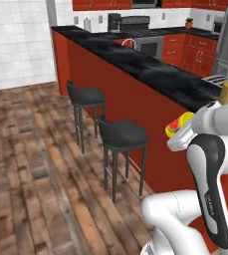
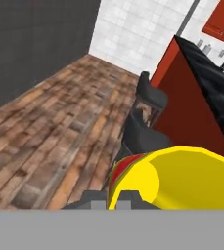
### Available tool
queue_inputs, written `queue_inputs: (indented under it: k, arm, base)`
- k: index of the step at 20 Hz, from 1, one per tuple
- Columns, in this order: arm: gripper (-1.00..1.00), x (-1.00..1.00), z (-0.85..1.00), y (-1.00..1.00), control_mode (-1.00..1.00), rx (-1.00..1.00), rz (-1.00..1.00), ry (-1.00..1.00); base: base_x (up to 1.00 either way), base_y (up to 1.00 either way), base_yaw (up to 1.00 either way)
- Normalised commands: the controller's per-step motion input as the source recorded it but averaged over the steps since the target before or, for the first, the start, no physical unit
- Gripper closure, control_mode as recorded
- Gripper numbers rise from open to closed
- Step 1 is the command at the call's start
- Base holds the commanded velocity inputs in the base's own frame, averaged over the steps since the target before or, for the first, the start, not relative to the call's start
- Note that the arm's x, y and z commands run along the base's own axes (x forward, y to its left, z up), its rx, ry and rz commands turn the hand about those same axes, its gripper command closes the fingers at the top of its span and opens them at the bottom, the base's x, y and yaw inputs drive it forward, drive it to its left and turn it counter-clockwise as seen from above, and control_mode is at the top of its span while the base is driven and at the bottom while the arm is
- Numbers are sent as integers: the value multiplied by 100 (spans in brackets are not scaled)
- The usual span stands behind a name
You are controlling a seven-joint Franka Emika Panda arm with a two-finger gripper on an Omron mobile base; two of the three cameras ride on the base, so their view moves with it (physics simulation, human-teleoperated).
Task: Place the pitcher and cup on the dining counter for serving.
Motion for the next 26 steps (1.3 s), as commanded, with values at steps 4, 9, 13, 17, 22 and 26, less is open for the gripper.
queue_inputs:
  k: [4,9,13,17,22,26]
  arm:
    - [100,0,0,0,100,0,0,0]
    - [100,0,0,0,100,0,0,0]
    - [100,0,0,0,100,0,0,0]
    - [100,0,0,0,100,0,0,0]
    - [100,0,0,0,100,0,0,0]
    - [100,0,0,0,100,0,0,0]
  base:
    - [75,88,-65]
    - [56,77,-70]
    - [48,74,-72]
    - [49,75,-70]
    - [53,70,-59]
    - [0,17,-4]
